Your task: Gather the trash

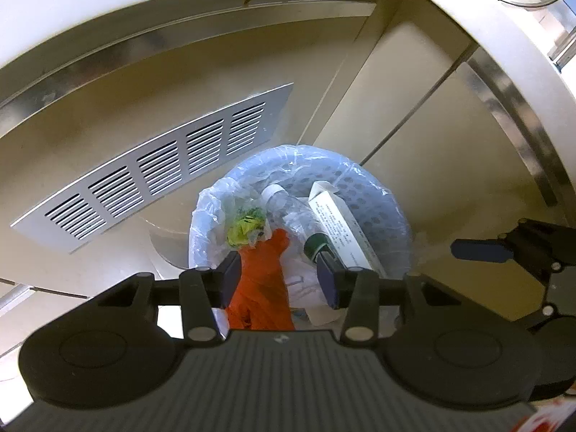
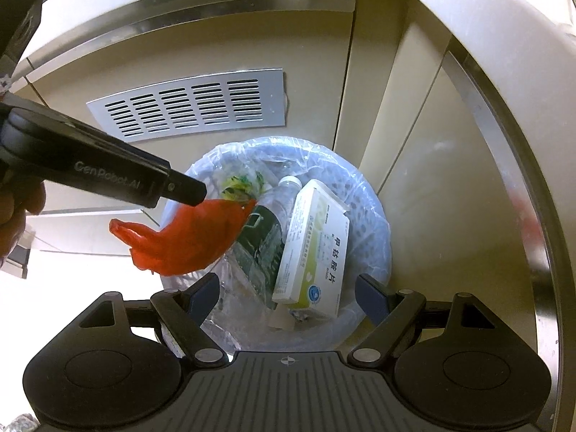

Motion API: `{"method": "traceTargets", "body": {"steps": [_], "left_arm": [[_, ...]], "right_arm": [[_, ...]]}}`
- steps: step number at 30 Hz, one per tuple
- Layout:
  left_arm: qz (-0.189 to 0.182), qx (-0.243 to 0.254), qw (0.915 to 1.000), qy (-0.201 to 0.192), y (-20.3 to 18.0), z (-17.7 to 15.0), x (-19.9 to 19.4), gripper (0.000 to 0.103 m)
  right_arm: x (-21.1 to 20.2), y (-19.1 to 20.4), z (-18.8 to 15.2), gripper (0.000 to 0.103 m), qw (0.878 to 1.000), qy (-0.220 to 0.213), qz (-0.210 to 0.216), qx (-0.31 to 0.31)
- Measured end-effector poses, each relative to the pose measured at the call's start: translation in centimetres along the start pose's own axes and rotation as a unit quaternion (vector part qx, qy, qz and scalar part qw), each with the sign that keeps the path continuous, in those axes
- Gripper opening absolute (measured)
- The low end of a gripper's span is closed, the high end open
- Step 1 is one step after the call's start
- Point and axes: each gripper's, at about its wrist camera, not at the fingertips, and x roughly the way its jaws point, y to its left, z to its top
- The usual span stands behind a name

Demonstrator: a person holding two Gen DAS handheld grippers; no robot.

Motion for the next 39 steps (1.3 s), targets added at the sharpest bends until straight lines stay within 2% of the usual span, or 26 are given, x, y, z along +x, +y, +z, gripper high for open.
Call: {"method": "traceTargets", "body": {"steps": [14,26,35,39], "left_arm": [[0.027,0.015,0.9995,0.004,-0.1,-0.6,-1.3,0.044],[0.019,0.077,0.9962,-0.036,-1.5,-1.5,-5.9,0.067],[0.027,0.043,0.9934,-0.103,-1.8,-2.8,-10.6,0.092],[0.028,0.042,0.9912,-0.122,-1.8,-3.6,-12.2,0.097]], "right_arm": [[-1.6,0.2,0.3,0.082,1.000,-0.019,-0.005,-0.002],[-7.4,1.8,-1.0,0.082,0.994,-0.079,-0.042,0.054],[-10.1,1.7,-1.9,0.082,0.990,-0.115,-0.013,0.082],[-11.3,2.3,-2.8,0.082,0.988,-0.131,-0.017,0.080]]}}
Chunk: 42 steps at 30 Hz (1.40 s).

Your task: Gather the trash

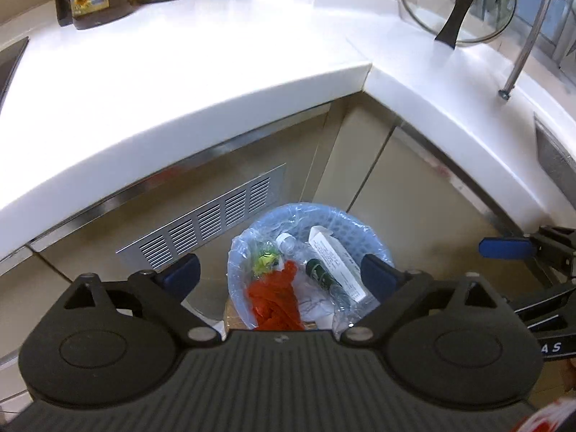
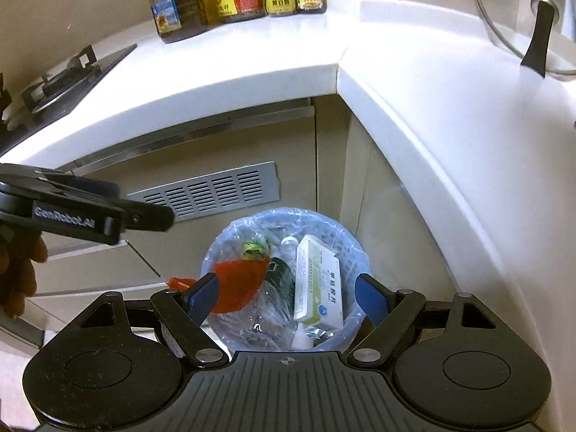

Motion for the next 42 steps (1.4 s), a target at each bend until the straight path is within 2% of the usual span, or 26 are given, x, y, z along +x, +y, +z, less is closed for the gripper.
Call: {"method": "traceTargets", "body": {"steps": [4,10,14,18,22,25,30,42], "left_arm": [[-0.025,0.017,0.9994,-0.019,0.3,0.3,-1.9,0.100],[-0.075,0.065,0.9927,-0.069,2.1,0.0,-5.6,0.103],[-0.093,0.113,0.9875,-0.059,4.3,-0.9,-7.9,0.103],[-0.081,0.123,0.9873,-0.059,6.3,-2.3,-10.9,0.103],[-0.087,0.125,0.9861,-0.066,7.4,-3.4,-13.2,0.103],[-0.094,0.119,0.9855,-0.075,7.9,-3.9,-15.0,0.103],[-0.089,0.113,0.9850,-0.096,7.8,-3.9,-17.0,0.103],[-0.088,0.100,0.9869,-0.091,7.0,-3.9,-17.7,0.103]], "right_arm": [[-2.4,0.6,-0.6,0.083,0.999,-0.026,-0.028,0.032],[-5.6,4.2,-2.2,0.093,0.988,-0.073,-0.092,0.095],[-7.6,8.5,-4.0,0.094,0.974,-0.102,-0.144,0.144],[-9.6,13.2,-5.7,0.094,0.957,-0.112,-0.183,0.195],[-11.5,17.0,-6.4,0.094,0.954,-0.115,-0.196,0.196],[-12.5,18.3,-6.6,0.094,0.951,-0.117,-0.199,0.205],[-13.9,18.8,-6.0,0.094,0.949,-0.130,-0.192,0.213],[-15.6,18.9,-5.3,0.094,0.953,-0.144,-0.181,0.197]]}}
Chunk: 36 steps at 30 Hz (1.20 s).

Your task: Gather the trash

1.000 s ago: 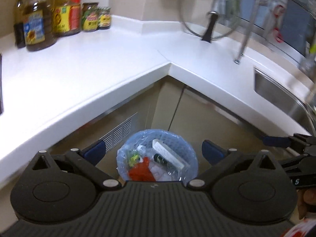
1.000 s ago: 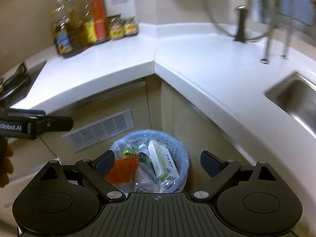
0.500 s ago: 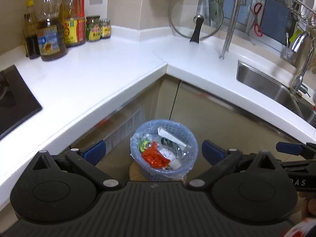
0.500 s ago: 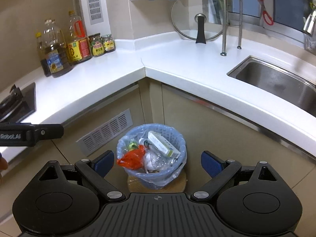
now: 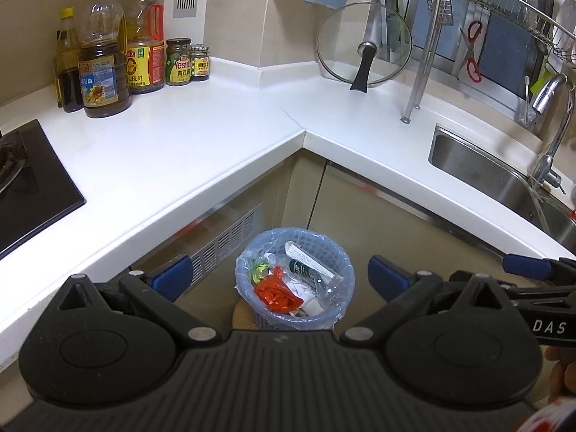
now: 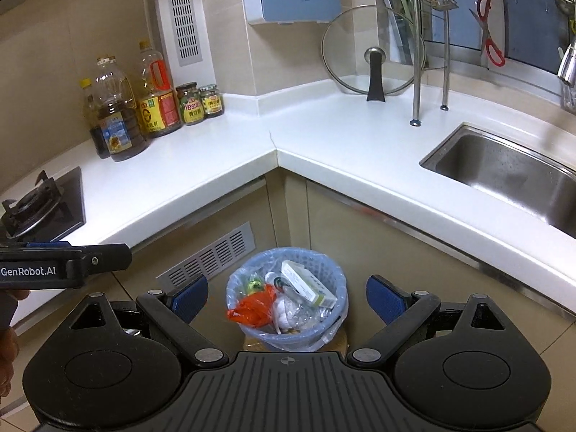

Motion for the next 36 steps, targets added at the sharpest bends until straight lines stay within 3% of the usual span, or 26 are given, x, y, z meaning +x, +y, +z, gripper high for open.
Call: {"method": "traceTargets", "body": {"steps": [36], "left_arm": [[0.017,0.012,0.9998,-0.002,-0.65,-0.64,-0.23,0.103]], "right_arm": [[-0.54,-0.26,0.19,0.094,1.000,0.002,-0.001,0.004]]}}
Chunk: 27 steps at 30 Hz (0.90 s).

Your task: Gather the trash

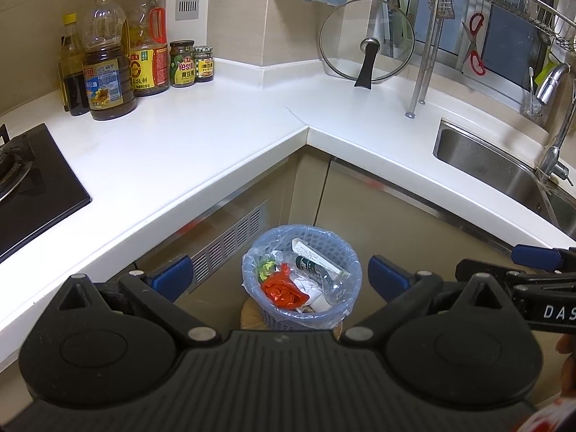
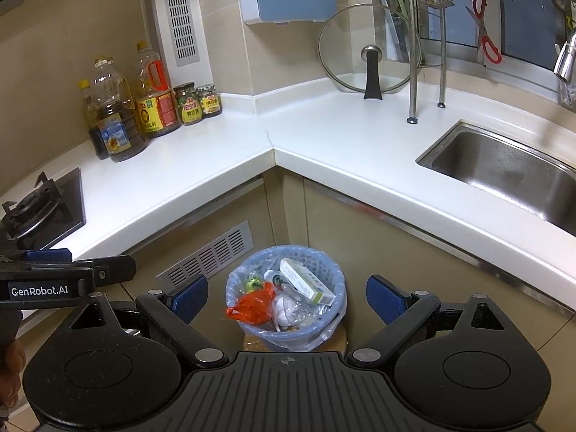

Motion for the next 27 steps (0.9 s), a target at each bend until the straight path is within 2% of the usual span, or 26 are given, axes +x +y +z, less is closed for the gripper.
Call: {"method": "traceTargets", "body": {"steps": [27], "left_arm": [[0.000,0.004,1.0000,-0.002,-0.19,0.04,-0.21,0.103]], "right_arm": [[-0.35,-0.08,0.25,0.094,1.000,-0.006,-0.001,-0.001]]}}
